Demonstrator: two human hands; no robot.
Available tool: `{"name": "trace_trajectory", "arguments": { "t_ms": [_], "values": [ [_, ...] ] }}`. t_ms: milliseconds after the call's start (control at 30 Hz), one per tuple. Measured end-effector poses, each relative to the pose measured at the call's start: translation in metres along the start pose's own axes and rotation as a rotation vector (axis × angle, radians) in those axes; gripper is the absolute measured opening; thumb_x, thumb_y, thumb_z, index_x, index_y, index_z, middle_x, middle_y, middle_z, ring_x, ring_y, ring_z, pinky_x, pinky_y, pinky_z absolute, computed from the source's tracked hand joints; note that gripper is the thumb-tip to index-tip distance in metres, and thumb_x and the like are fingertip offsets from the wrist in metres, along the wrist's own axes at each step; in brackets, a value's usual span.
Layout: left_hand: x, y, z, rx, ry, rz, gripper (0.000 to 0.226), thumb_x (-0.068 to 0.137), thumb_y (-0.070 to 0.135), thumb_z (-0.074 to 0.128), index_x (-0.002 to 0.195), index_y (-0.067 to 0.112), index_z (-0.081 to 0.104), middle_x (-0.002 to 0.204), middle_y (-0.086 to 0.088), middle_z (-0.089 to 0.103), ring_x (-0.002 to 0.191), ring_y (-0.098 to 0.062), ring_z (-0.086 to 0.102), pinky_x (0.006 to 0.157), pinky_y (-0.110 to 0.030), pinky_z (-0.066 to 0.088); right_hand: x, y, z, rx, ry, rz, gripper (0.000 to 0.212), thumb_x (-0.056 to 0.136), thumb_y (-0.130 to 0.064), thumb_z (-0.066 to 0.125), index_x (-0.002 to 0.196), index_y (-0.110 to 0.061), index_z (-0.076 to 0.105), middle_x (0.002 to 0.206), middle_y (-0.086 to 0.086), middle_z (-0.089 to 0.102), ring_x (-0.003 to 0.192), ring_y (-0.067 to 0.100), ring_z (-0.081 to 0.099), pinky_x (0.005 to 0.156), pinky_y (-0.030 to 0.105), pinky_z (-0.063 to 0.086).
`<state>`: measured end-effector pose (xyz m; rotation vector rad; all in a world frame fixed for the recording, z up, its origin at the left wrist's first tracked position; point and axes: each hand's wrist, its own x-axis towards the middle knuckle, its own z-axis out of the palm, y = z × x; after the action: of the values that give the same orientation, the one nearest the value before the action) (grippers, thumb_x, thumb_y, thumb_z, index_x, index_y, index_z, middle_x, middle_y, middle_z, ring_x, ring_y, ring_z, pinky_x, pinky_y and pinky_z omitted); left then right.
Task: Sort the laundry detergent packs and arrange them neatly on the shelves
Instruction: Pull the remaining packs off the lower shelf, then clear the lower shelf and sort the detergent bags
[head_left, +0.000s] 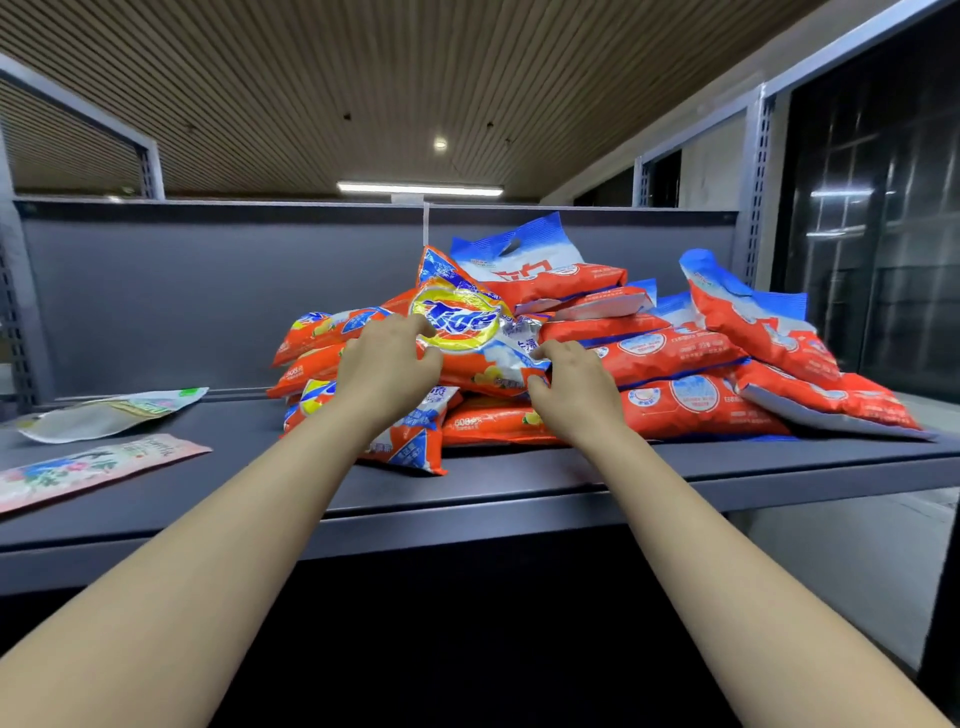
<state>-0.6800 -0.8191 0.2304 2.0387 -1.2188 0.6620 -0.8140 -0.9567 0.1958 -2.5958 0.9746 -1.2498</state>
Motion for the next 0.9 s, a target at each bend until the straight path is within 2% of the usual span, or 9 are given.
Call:
{"name": "trace_trajectory", "arguments": {
  "t_ms": [100, 233, 400, 533, 667, 800, 900],
  "values": [
    [-0.006, -0.013, -0.012, -0.044, 0.032, -0.044, 0.035, 0.090, 0.024, 0.045, 0.122, 0.017, 0.059, 0.128, -0.005, 0.058, 0.116, -0.026, 0.052, 0.093, -0.041, 0.045, -0.011, -0.016, -0.004, 0.085, 0.050, -0.013, 0.032, 0.092, -0.024, 0.052, 0.122, -0.012, 0.056, 0.121, 0.010, 0.056, 0.116, 0.029, 0.047, 0.095, 0.041, 0.040],
    [-0.025, -0.033, -0.037, -0.006, 0.083, -0.111, 0.030, 0.089, 0.025, 0.046, 0.113, 0.021, 0.063, 0.119, -0.002, 0.063, 0.107, -0.028, 0.055, 0.079, -0.033, 0.039, -0.026, -0.052, -0.008, 0.210, 0.065, -0.050, 0.030, 0.090, -0.020, 0.053, 0.118, -0.012, 0.060, 0.121, 0.009, 0.058, 0.116, 0.027, 0.049, 0.096, 0.040, 0.041],
    [-0.068, -0.076, -0.083, -0.016, 0.110, -0.169, 0.022, 0.086, 0.024, 0.046, 0.095, 0.020, 0.066, 0.095, 0.000, 0.068, 0.095, -0.029, 0.058, 0.079, -0.035, 0.046, -0.059, -0.110, 0.002, 0.276, -0.011, -0.113, 0.032, 0.089, -0.025, 0.057, 0.119, -0.013, 0.060, 0.122, 0.006, 0.060, 0.117, 0.024, 0.049, 0.099, 0.038, 0.039],
    [-0.114, -0.123, -0.118, -0.026, 0.106, -0.212, 0.019, 0.086, 0.023, 0.049, 0.093, 0.019, 0.066, 0.092, -0.001, 0.068, 0.092, -0.028, 0.059, 0.080, -0.039, 0.050, -0.102, -0.160, 0.017, 0.398, -0.051, -0.156, 0.026, 0.089, -0.020, 0.059, 0.114, -0.014, 0.064, 0.117, 0.003, 0.063, 0.112, 0.019, 0.053, 0.087, 0.021, 0.034],
    [-0.164, -0.172, -0.150, -0.002, 0.110, -0.283, 0.019, 0.086, 0.023, 0.050, 0.096, 0.022, 0.066, 0.092, 0.001, 0.068, 0.091, -0.027, 0.061, 0.081, -0.038, 0.050, -0.142, -0.211, 0.032, 0.494, -0.092, -0.192, 0.027, 0.089, -0.015, 0.061, 0.116, -0.010, 0.063, 0.118, 0.002, 0.063, 0.113, 0.017, 0.054, 0.096, 0.024, 0.037],
    [-0.219, -0.222, -0.183, 0.040, 0.123, -0.331, 0.013, 0.085, 0.027, 0.052, 0.091, 0.024, 0.064, 0.085, 0.005, 0.068, 0.087, -0.027, 0.062, 0.080, -0.040, 0.051, -0.178, -0.255, 0.052, 0.564, -0.195, -0.229, 0.025, 0.090, -0.020, 0.061, 0.115, -0.018, 0.063, 0.115, -0.009, 0.062, 0.110, 0.004, 0.051, 0.088, 0.011, 0.032],
    [-0.260, -0.259, -0.205, 0.062, 0.138, -0.404, 0.010, 0.085, 0.028, 0.053, 0.088, 0.027, 0.063, 0.077, 0.011, 0.065, 0.082, -0.023, 0.062, 0.077, -0.036, 0.050, -0.203, -0.287, 0.071, 0.589, -0.264, -0.281, 0.025, 0.089, -0.021, 0.062, 0.114, -0.022, 0.064, 0.113, -0.012, 0.062, 0.110, 0.002, 0.052, 0.090, 0.005, 0.032]
  ]
}}
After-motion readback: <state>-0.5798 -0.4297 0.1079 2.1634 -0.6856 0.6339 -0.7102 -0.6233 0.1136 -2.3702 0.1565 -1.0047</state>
